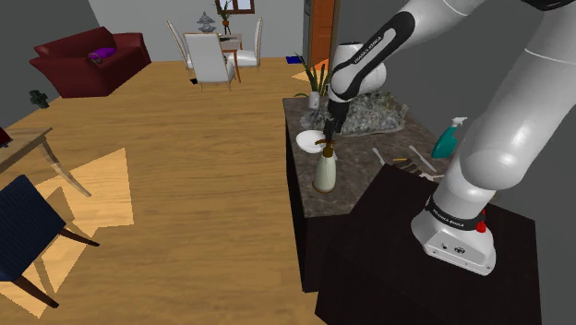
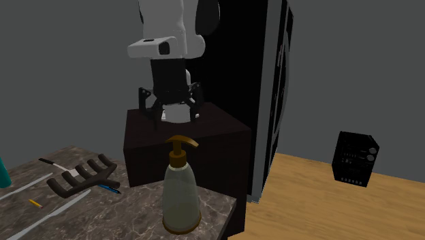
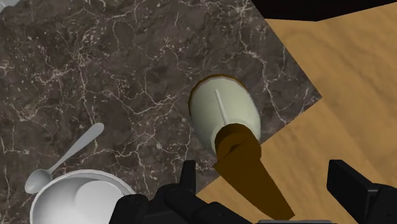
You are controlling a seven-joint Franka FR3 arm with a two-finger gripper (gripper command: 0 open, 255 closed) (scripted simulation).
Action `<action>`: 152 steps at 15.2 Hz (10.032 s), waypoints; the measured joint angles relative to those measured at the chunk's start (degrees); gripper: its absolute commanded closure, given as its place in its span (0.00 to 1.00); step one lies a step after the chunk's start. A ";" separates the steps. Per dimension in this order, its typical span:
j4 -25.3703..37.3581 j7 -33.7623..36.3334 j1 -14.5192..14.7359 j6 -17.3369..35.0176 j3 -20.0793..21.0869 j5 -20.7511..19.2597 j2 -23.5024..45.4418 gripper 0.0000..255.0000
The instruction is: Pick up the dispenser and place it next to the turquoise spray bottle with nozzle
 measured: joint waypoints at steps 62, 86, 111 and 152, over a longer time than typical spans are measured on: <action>10.08 2.46 -0.56 -20.04 0.66 -3.47 -10.93 1.00; 24.60 3.70 -0.49 -38.90 1.71 -4.06 -15.36 1.00; 38.08 -26.85 -10.16 -44.17 -19.18 -5.11 -6.79 1.00; 65.66 -63.75 -34.76 -43.54 -29.65 20.29 32.85 1.00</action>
